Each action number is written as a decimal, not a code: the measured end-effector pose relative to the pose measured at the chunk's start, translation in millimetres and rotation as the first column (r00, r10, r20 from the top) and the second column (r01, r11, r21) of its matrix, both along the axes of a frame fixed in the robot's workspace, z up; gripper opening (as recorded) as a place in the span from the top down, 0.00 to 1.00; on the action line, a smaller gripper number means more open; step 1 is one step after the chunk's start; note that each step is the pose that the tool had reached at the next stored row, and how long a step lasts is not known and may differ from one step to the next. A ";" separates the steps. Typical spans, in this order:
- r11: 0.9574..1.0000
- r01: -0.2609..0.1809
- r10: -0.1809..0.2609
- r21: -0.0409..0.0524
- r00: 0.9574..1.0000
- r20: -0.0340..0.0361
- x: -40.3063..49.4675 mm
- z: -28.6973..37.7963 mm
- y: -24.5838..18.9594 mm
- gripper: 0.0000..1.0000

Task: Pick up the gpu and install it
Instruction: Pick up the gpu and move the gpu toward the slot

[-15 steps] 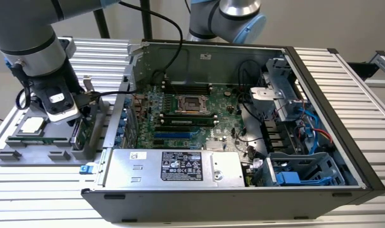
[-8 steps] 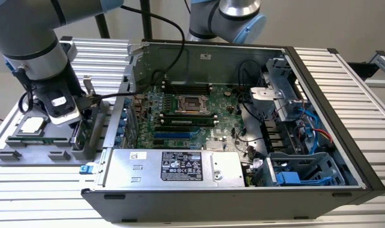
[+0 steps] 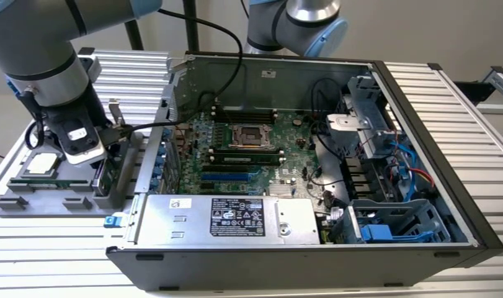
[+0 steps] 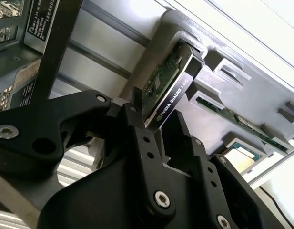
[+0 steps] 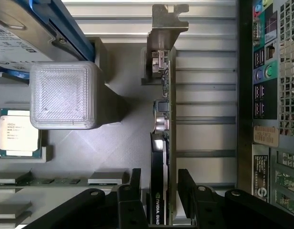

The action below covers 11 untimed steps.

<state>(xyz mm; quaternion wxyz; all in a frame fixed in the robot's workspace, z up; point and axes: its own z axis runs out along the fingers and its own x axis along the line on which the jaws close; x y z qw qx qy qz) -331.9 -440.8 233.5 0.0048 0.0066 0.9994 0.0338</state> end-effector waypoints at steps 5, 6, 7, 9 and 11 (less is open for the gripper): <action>1.000 0.000 0.000 0.000 1.000 0.000 -0.1 -0.1 0.0 0.00; 1.000 0.000 0.000 0.000 1.000 0.000 -0.1 -0.1 0.0 0.00; 1.000 0.000 0.000 0.000 1.000 0.000 -0.1 -0.1 0.0 0.00; 1.000 0.000 0.000 0.000 1.000 0.000 -0.1 -0.1 0.0 0.00; 1.000 0.000 0.000 0.000 1.000 0.000 -0.1 -0.1 0.0 0.00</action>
